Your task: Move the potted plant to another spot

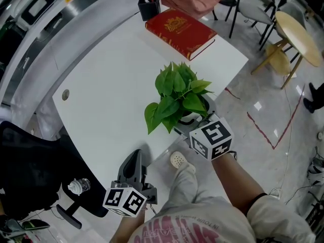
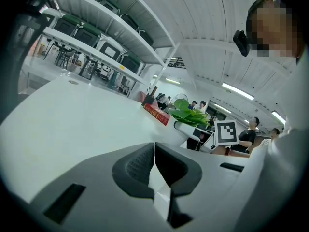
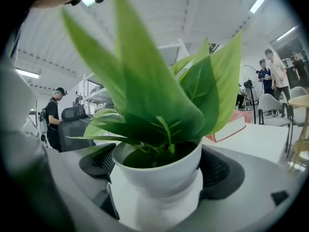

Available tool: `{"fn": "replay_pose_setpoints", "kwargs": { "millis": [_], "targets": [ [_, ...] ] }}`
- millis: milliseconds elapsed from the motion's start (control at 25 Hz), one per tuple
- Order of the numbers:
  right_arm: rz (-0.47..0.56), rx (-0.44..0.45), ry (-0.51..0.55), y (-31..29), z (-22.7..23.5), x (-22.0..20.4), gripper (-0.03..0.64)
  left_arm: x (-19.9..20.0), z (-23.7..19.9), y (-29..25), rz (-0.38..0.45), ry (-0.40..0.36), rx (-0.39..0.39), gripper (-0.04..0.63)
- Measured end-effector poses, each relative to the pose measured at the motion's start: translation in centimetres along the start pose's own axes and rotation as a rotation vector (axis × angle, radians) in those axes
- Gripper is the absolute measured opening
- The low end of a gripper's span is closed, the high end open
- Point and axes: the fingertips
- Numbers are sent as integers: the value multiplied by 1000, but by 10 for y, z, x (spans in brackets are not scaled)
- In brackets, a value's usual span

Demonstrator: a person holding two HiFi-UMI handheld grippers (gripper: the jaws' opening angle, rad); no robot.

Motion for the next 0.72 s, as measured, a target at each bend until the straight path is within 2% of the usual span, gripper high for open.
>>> {"fn": "replay_pose_setpoints", "kwargs": {
  "millis": [720],
  "targets": [
    [3,18,21,23,-12,4,540,11,15,7,31,18,5,25]
  ]
}}
Point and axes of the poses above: the fingertips, and each gripper's own axes: y backward along the fingers, z to its right, x out of its top, and after that the axes turned 8 degrees about -y, right-handed
